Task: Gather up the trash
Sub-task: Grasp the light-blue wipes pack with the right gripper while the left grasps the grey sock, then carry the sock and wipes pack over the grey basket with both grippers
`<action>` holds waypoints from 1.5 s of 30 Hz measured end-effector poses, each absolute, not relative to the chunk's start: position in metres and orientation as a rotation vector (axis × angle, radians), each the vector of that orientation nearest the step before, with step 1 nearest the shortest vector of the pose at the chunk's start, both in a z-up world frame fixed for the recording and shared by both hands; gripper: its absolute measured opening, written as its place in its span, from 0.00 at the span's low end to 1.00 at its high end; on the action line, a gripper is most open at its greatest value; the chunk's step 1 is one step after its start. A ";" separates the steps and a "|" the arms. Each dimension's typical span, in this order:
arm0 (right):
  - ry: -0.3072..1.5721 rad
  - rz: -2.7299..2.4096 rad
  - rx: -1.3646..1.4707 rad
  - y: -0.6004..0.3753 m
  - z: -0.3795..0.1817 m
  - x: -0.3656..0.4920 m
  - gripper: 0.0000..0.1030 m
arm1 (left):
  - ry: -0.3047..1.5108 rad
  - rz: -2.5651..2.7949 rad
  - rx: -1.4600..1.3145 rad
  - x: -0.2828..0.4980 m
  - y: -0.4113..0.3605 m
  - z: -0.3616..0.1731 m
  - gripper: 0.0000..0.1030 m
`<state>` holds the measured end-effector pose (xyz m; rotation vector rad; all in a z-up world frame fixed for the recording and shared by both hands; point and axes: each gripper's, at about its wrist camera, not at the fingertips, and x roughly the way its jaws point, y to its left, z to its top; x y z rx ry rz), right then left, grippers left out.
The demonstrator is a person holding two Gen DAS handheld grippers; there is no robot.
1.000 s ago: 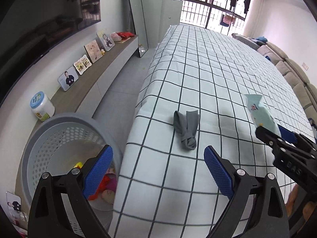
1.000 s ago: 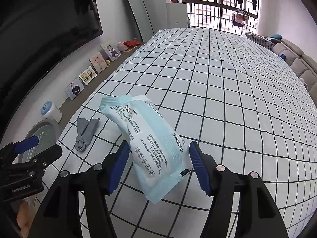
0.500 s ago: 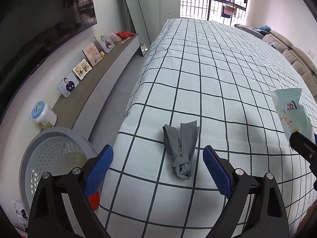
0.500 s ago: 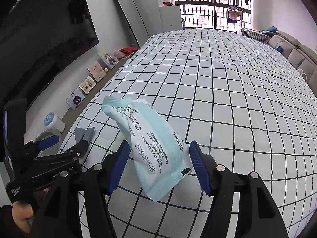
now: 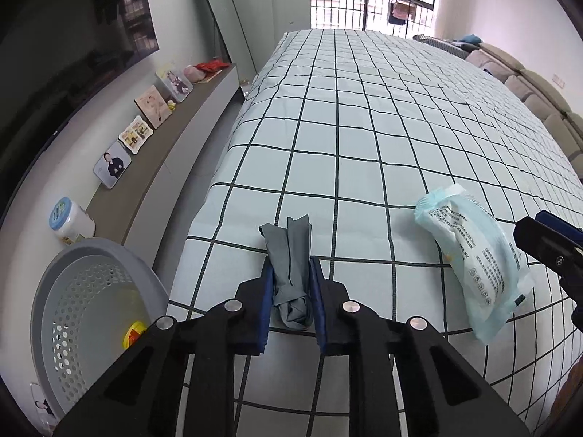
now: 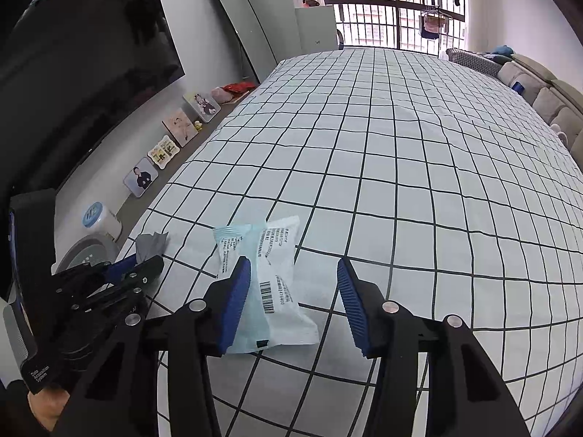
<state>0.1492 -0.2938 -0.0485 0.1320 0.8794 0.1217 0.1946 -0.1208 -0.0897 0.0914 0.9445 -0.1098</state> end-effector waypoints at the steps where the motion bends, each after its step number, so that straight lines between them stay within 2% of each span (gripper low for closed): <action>1: 0.881 0.126 0.131 -0.293 -0.049 0.150 0.47 | 0.940 -0.110 0.087 0.192 -0.119 -0.088 0.18; 6: 0.877 0.157 0.139 -0.291 -0.046 0.148 0.50 | 0.904 -0.095 0.079 0.181 -0.107 -0.075 0.18; 10: 0.864 0.176 0.111 -0.282 -0.046 0.149 0.68 | 0.883 -0.087 0.061 0.169 -0.095 -0.066 0.18; 15: 0.892 0.177 0.070 -0.269 -0.056 0.153 0.72 | 0.874 -0.079 0.048 0.152 -0.079 -0.058 0.18; 21: 0.947 0.151 0.056 -0.262 -0.072 0.163 0.71 | 0.859 -0.066 0.062 0.132 -0.064 -0.055 0.18; 24: 0.970 0.147 0.045 -0.260 -0.077 0.166 0.50 | 0.856 -0.063 0.056 0.125 -0.056 -0.053 0.18; 34: 0.953 0.188 0.034 -0.235 -0.060 0.144 0.48 | 0.846 -0.031 0.008 0.108 -0.016 -0.053 0.18; 45: 0.848 0.376 -0.018 -0.137 -0.013 0.119 0.48 | 0.832 0.073 -0.051 0.097 0.049 -0.052 0.18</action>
